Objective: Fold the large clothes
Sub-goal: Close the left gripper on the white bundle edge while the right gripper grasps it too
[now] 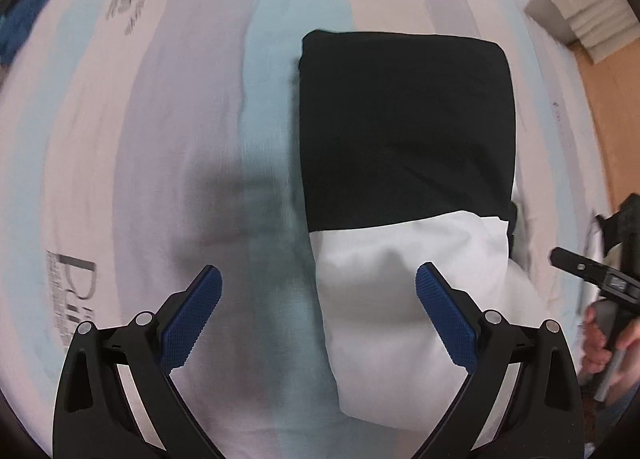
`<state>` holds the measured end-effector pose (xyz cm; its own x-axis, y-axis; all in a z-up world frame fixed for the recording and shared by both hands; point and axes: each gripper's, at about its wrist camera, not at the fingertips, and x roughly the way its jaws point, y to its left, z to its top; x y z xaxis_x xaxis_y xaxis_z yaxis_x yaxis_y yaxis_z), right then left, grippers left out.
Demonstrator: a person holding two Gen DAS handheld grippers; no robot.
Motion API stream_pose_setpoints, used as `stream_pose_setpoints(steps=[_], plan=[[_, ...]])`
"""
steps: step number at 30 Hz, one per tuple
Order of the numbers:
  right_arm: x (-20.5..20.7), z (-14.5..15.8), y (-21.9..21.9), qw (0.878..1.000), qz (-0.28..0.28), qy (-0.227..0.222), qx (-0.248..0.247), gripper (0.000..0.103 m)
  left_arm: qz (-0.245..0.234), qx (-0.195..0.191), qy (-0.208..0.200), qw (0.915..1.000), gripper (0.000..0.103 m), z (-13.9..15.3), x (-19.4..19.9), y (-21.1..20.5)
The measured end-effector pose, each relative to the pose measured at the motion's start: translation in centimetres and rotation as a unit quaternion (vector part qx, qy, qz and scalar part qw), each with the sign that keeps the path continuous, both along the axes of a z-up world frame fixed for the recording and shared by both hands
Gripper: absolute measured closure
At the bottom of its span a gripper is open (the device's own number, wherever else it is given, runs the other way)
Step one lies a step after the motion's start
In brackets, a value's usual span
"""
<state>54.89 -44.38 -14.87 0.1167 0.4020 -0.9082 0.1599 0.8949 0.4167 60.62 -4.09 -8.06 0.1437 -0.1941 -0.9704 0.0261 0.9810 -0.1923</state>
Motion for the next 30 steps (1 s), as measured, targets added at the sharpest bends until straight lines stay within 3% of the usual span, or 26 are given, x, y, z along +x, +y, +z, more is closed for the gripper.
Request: stream_pose_setpoints(steps=[6, 14, 20, 30], plan=[[1.1, -1.9, 0.8, 1.000, -0.007, 0.020, 0.014, 0.007, 0.005, -0.019, 0.029, 0.9994, 0.008, -2.3, 0.4, 1.1], [2.3, -4.5, 1.9, 0.999, -0.005, 0.040, 0.032, 0.007, -0.007, -0.033, 0.030, 0.9990, 0.005, -4.1, 1.6, 0.2], [3.3, -5.5, 3.5, 0.998, 0.015, 0.046, 0.046, 0.007, -0.006, -0.082, 0.037, 0.9959, 0.006, -5.1, 2.0, 0.7], [4.6, -7.0, 4.0, 0.997, 0.022, 0.063, 0.045, 0.007, -0.004, -0.174, 0.049, 0.9835, 0.008, -6.0, 2.4, 1.3]])
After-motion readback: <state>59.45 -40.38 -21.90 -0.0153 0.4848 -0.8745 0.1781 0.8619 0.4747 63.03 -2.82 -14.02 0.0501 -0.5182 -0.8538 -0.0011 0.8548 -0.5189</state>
